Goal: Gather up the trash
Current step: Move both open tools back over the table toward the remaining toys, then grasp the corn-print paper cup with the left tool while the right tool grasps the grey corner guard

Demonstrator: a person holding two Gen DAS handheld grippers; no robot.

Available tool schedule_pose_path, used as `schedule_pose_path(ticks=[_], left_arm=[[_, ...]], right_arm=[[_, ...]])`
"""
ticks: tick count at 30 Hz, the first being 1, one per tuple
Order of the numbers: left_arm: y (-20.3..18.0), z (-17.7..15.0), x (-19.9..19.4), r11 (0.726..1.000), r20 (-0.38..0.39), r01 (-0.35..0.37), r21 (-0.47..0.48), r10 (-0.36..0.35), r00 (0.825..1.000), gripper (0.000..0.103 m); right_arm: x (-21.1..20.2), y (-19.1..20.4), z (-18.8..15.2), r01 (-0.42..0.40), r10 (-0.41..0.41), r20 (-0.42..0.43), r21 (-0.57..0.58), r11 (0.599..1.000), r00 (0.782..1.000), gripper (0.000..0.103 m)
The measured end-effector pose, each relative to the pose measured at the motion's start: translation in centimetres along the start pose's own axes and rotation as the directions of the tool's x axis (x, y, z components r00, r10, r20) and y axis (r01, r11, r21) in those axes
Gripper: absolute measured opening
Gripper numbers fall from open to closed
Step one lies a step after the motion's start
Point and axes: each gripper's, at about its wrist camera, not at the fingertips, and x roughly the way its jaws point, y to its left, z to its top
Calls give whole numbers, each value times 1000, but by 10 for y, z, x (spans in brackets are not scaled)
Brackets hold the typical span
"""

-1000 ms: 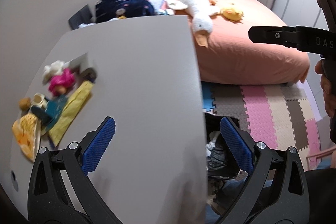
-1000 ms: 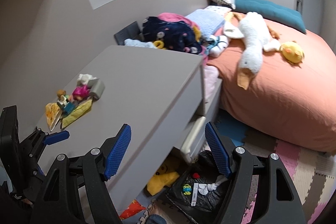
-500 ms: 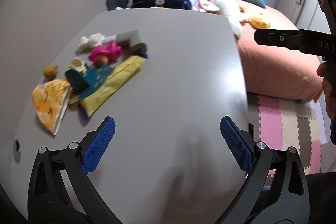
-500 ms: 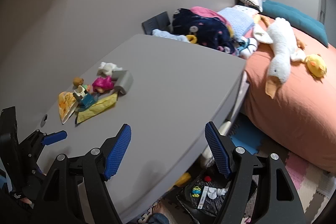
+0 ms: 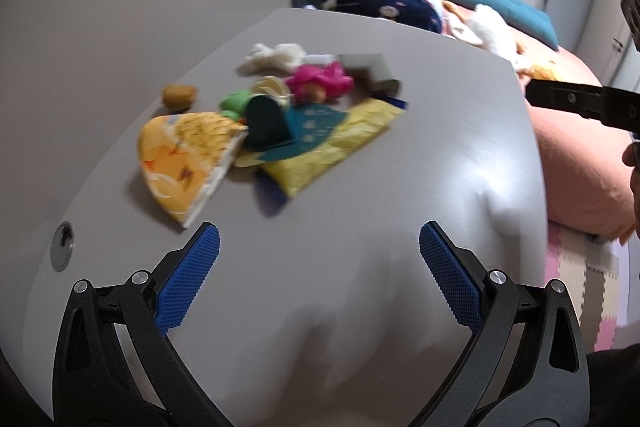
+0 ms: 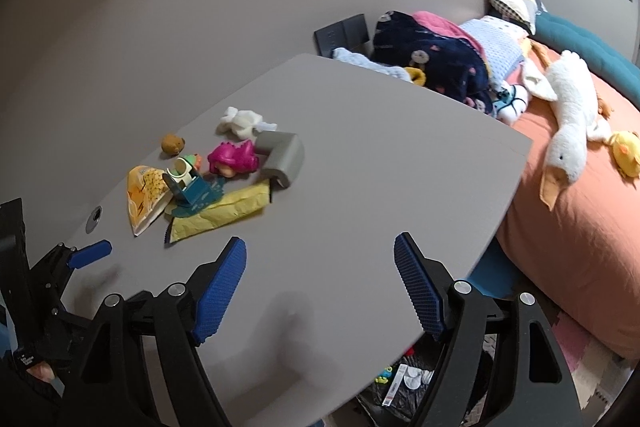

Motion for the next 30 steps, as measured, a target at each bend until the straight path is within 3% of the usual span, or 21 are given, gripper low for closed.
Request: schedule_pose_path(ticks=[10,22,30], left_arm=[[41,5,14,997,-9,-74,16,74,997,96],[83,26,39,998,-29,-67,-13,66,997,96],[94,39,59,998,-50,-64,25,65,997,96]], right_arm=[[24,19,17,-8,8,-21,-12,1000,1000,87],[67,34,39,2,-3,-65,-14,1000,998,87],[94,36,50,17,-19,-95,-18,1000,995,87]])
